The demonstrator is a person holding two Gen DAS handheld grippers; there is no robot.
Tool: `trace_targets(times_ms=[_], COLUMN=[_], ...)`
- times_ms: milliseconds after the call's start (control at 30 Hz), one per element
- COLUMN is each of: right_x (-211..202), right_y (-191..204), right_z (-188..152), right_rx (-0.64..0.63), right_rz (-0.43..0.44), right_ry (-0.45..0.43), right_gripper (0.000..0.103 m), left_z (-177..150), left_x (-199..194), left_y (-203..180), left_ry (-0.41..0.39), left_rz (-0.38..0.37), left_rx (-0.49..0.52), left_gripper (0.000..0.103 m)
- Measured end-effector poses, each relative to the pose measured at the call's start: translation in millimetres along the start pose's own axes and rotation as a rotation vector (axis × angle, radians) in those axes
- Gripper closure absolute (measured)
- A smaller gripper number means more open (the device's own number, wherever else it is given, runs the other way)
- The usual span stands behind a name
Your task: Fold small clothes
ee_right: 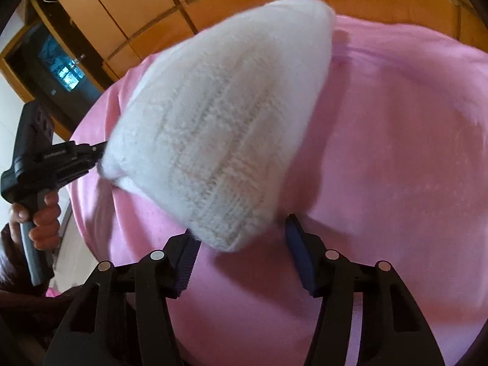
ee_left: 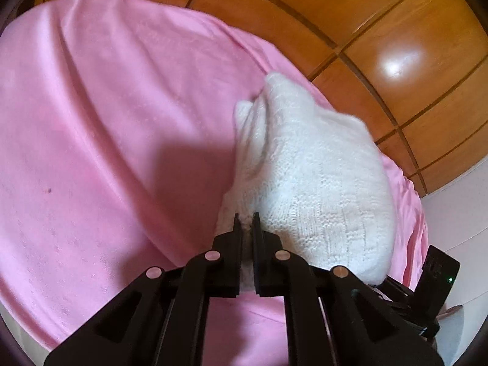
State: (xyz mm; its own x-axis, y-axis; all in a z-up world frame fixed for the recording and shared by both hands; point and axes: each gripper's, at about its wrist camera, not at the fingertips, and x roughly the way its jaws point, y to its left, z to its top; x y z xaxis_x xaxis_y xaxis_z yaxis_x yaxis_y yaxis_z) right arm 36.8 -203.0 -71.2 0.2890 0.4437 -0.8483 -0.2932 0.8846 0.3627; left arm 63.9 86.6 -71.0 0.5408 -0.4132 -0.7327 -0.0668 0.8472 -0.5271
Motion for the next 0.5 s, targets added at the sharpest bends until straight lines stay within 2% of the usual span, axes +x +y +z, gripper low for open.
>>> trace_targets(times_ms=[133, 233, 333, 433, 500], right_x=[-19.6, -49.4, -70.1, -65.4, -53.4], right_y=[1.2, -1.2, 11.2, 30.0, 41.4], right_z=[3.1, 5.6, 2.4, -2.4, -4.0], right_rx=[-0.049, -0.045, -0.114, -0.225, -0.287], right_rz=[0.006, 0.010, 0.001, -0.095, -0.125], right_ry=[-0.002, -0.067, -0.120, -0.141, -0.131], right_gripper=[0.047, 0.047, 0.047, 0.047, 0.046], left_z=[8.7, 12.9, 16.0, 17.9, 19.0], left_x=[-7.5, -7.8, -10.7, -16.3, -20.1], left_y=[-15.9, -15.2, -12.6, -12.0, -14.0], left_ry=[-0.030, -0.028, -0.024, -0.023, -0.033], left_rz=[0.019, -0.001, -0.015, -0.052, -0.063], left_rx=[0.049, 0.037, 0.027, 0.006, 0.006], left_gripper=[0.097, 0.097, 0.097, 0.098, 0.098])
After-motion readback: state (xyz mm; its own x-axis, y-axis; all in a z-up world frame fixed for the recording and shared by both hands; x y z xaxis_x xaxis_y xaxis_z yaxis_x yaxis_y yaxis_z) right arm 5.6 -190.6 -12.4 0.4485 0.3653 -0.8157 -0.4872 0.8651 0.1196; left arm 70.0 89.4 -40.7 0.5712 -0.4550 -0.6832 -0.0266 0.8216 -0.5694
